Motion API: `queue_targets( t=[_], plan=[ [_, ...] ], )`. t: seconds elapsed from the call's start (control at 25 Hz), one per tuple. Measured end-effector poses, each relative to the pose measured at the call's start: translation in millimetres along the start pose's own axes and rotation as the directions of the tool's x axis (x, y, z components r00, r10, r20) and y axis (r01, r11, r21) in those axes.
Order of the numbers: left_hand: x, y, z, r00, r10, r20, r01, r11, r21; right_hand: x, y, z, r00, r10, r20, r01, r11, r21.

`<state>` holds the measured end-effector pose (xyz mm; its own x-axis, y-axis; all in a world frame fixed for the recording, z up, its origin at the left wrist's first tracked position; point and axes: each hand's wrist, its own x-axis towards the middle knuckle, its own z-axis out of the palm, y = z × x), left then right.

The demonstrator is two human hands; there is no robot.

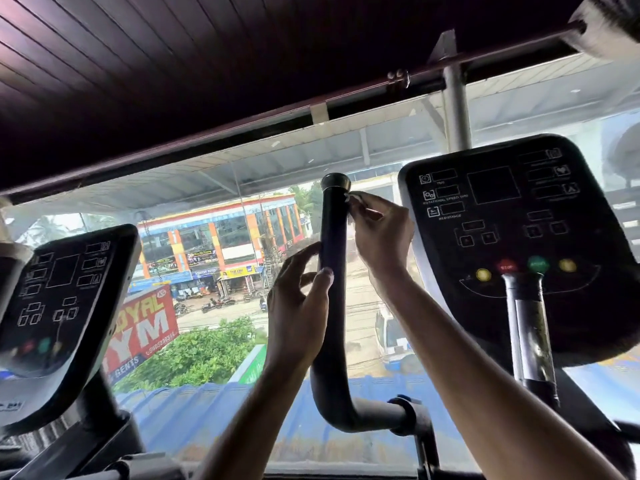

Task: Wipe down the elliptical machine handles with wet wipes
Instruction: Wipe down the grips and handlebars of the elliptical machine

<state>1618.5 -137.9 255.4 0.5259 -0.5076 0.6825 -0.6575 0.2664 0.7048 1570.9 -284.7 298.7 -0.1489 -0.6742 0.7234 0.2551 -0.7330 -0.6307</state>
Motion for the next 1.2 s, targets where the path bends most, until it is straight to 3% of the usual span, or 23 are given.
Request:
queue_targets(
  t=[0.16,0.32,0.52,0.68,0.8,0.92,1.08,1.2],
  plan=[
    [0,-3,-1,1.0,0.009,-0.005,-0.009,1.0,-0.025,-18,5,-17,0.994,-0.054,0.095,0.045,0.995,0.091],
    [-1,-2,3,1.0,0.009,-0.028,-0.011,0.997,-0.072,13,-2,-1,0.995,-0.098,-0.016,0.097,0.993,-0.066],
    [1,-4,2,0.999,0.042,-0.026,-0.044,0.996,-0.081,11,9,-8,0.904,-0.421,0.073,0.425,0.904,-0.048],
    [1,-4,3,0.999,0.05,-0.02,-0.051,0.993,-0.106,35,5,-2,0.883,-0.468,0.031,0.466,0.867,-0.178],
    [2,-6,3,0.998,0.055,-0.019,-0.057,0.989,-0.135,40,9,-10,0.797,-0.573,0.191,0.6,0.785,-0.155],
    [1,-8,3,0.999,0.037,-0.007,-0.037,0.986,-0.161,44,3,-27,0.742,-0.566,0.36,0.618,0.785,-0.04],
    [0,-12,2,1.0,0.031,-0.005,-0.031,0.978,-0.207,49,-9,-36,0.575,-0.608,0.547,0.733,0.68,-0.016],
    [3,-15,1,1.0,0.011,0.007,-0.009,0.969,-0.246,51,-11,-36,0.616,-0.613,0.495,0.733,0.676,-0.076]
  ],
)
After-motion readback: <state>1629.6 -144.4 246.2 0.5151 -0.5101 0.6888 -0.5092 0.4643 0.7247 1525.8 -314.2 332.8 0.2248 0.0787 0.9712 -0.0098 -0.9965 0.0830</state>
